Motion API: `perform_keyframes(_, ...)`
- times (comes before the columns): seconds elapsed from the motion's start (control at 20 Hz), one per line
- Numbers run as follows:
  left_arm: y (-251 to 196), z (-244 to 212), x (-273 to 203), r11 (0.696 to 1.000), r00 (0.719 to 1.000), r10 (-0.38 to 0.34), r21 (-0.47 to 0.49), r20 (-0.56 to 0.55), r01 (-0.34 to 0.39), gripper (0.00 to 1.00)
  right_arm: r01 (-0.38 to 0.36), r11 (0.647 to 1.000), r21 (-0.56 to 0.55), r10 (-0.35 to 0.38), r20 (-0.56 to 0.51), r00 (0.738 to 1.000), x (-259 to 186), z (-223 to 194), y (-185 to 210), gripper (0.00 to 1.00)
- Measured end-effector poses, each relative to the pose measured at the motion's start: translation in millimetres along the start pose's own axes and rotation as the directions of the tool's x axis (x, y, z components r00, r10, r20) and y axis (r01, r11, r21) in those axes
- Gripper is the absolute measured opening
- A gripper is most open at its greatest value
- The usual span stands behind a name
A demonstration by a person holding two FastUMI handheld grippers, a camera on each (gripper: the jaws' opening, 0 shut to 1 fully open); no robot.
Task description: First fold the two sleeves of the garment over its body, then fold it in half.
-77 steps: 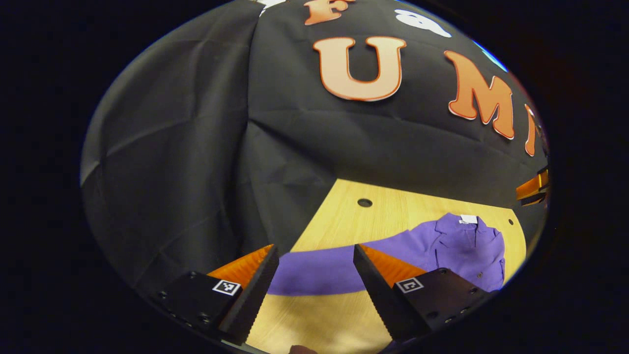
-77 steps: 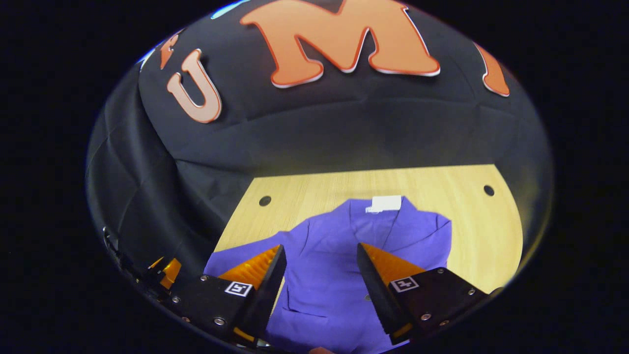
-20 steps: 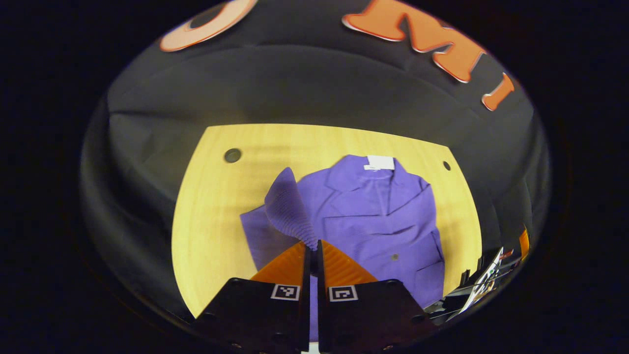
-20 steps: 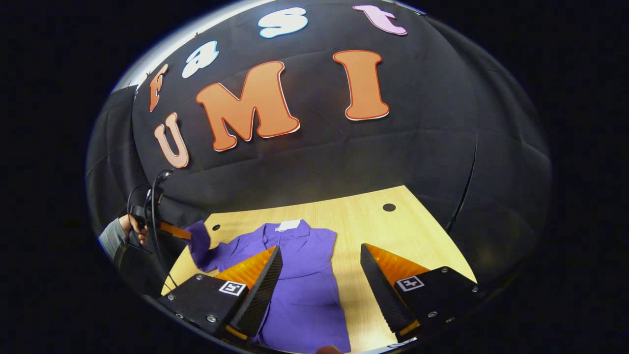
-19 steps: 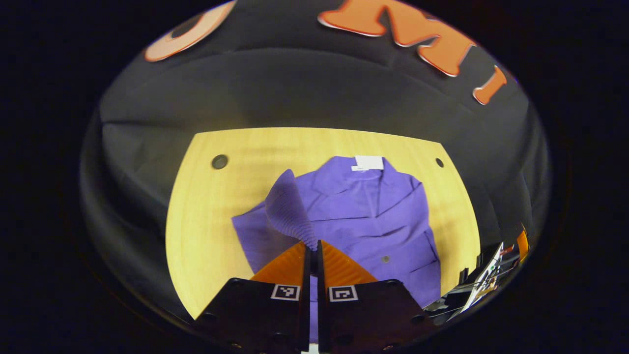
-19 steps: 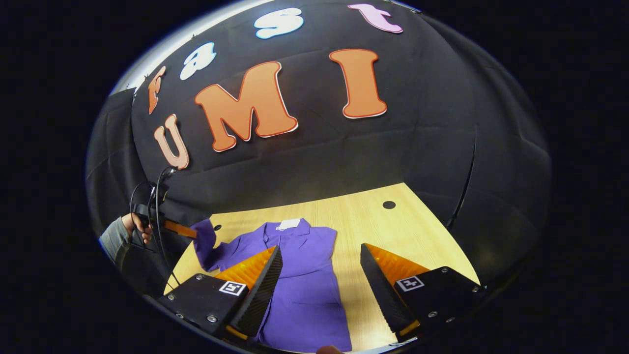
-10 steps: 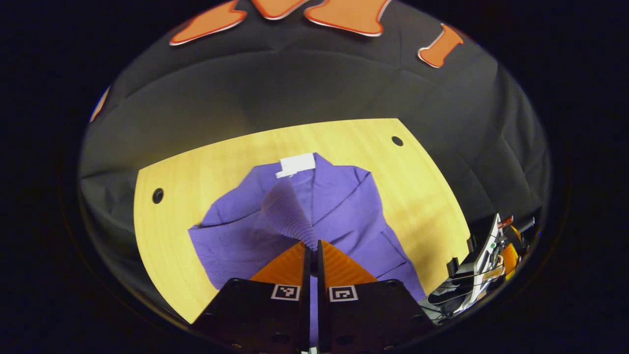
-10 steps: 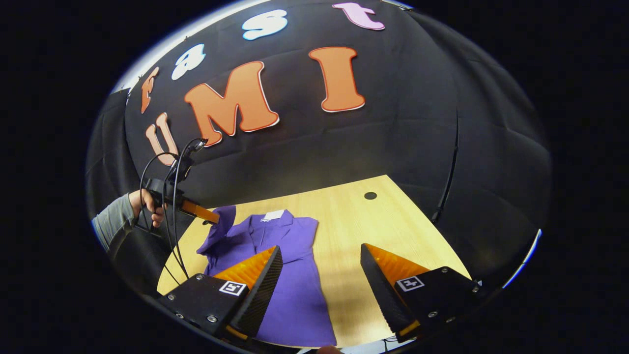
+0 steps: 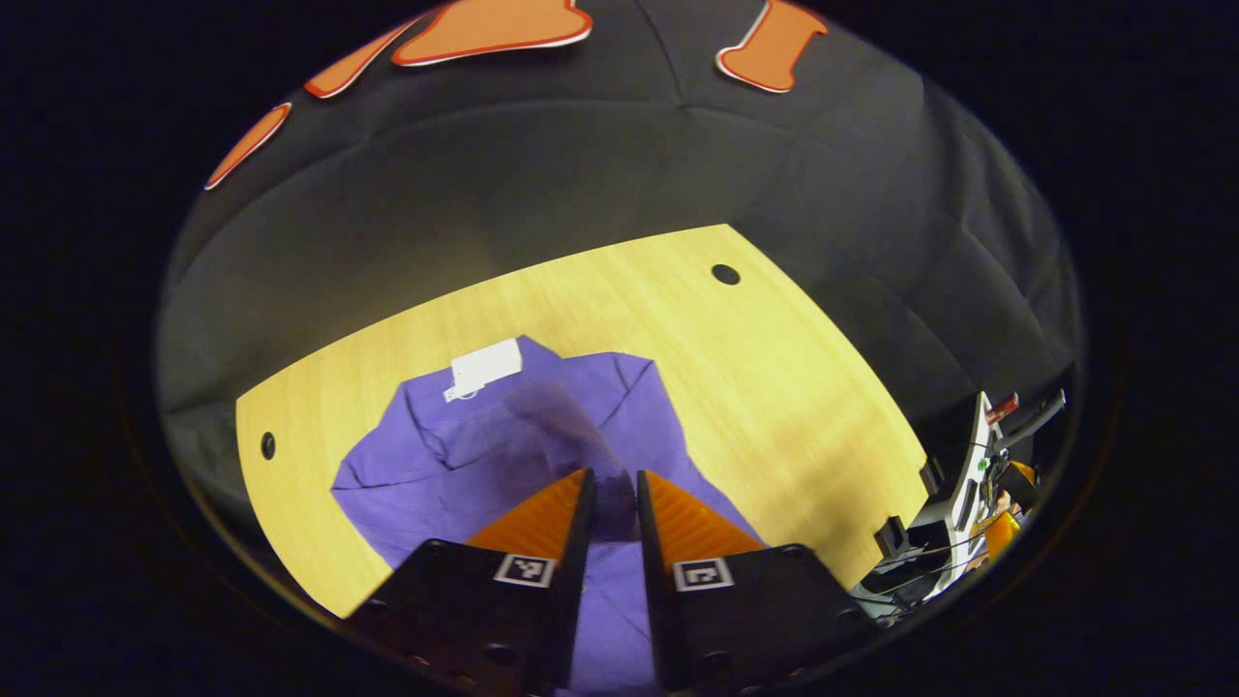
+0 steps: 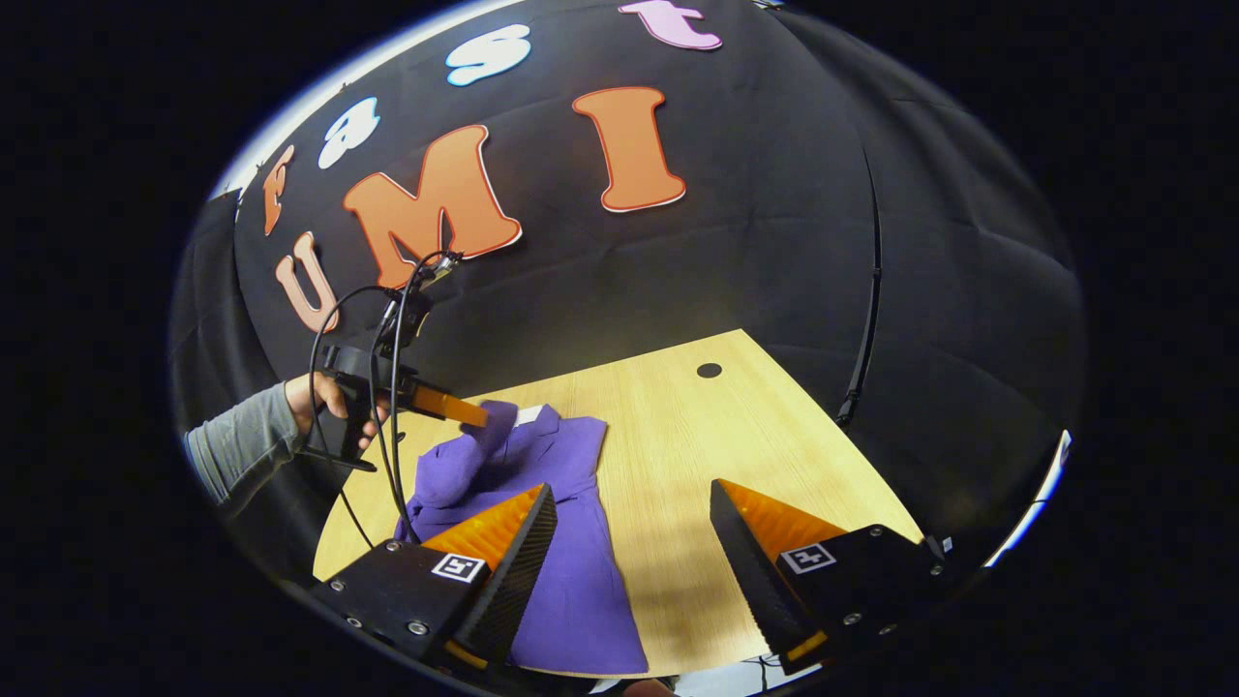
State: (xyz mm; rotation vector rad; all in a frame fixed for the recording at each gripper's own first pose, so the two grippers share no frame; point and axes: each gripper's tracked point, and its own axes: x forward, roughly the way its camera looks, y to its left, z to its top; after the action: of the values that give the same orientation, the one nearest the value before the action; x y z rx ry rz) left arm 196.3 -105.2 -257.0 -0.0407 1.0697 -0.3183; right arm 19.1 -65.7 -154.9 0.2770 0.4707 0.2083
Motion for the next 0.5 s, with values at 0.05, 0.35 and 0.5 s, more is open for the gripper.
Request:
perform_keyframes(0.05, -4.6, 0.3, -3.8, 1.000, 1.000, -0.011, 0.004, 0.018, 0.011, 0.45, -0.007, 1.000, -0.005, 0.007, -0.003, 1.000, 1.3, 0.1, 1.2, 0.95)
perform_keyframes(0.35, 21.2, -5.4, -67.0, 0.994, 0.967, 0.105, 0.000, 0.230, -0.108, 0.99, -0.042, 0.998, -0.043, 0.042, -0.001, 0.999, 15.5, -1.7, 24.1, 0.95)
perform_keyframes(0.5, 43.2, -23.4, -114.5, 0.984, 0.922, 0.178, -0.048, 0.343, -0.172, 0.99, -0.053, 0.995, -0.087, 0.057, 0.041, 0.998, 24.6, 3.7, 44.5, 0.95)
